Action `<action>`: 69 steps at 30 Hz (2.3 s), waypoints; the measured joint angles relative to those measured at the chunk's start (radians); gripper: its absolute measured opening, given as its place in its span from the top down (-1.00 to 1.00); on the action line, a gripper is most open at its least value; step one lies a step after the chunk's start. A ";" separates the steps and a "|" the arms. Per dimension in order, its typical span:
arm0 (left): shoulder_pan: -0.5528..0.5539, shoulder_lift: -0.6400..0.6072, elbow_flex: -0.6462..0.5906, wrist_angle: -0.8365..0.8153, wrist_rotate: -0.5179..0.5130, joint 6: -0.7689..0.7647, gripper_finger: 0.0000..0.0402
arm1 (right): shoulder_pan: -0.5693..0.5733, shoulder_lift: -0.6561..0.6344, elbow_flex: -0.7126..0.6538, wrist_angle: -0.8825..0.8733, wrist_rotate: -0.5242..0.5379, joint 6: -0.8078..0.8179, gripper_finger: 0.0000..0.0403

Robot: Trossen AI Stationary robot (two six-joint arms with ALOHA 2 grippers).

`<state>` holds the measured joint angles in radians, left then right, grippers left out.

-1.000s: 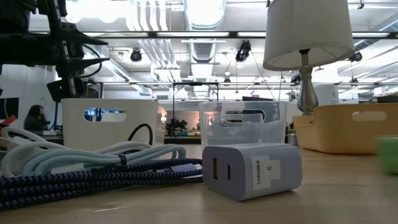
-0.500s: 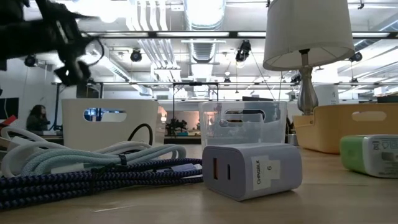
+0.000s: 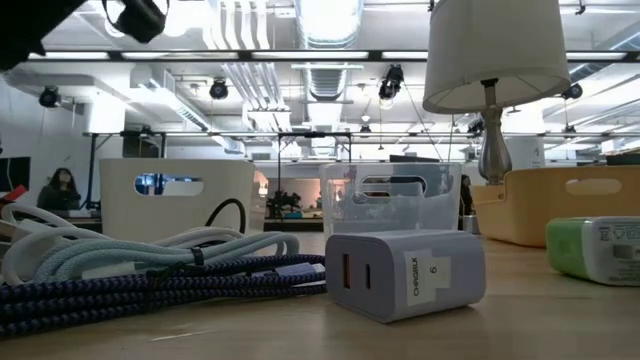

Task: Pick and place items into bin
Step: Put the black charger cable into the white bin

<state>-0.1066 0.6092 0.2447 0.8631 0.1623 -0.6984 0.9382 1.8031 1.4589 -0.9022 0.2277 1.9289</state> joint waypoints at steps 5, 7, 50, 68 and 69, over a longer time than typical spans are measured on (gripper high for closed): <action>0.001 0.071 0.050 0.048 -0.045 0.094 0.47 | -0.002 -0.066 -0.003 -0.042 0.190 0.058 -0.17; 0.000 0.094 0.064 0.045 -0.047 0.133 0.47 | -0.010 -0.084 -0.003 -0.082 0.191 0.055 -0.16; -0.295 1.282 1.089 -0.563 0.094 0.296 0.84 | 0.168 0.100 -0.050 0.025 -0.047 0.191 -0.31; -0.314 1.172 1.150 -1.076 -0.122 0.348 1.00 | 0.104 0.189 0.004 -0.091 0.070 0.065 -0.30; -0.314 1.135 1.142 -1.126 -0.135 0.343 1.00 | 0.090 0.187 0.003 -0.094 0.066 0.009 -0.31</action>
<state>-0.4210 1.7443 1.3872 -0.2632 0.0269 -0.3554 1.0280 1.9903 1.4621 -0.9958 0.2939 1.9380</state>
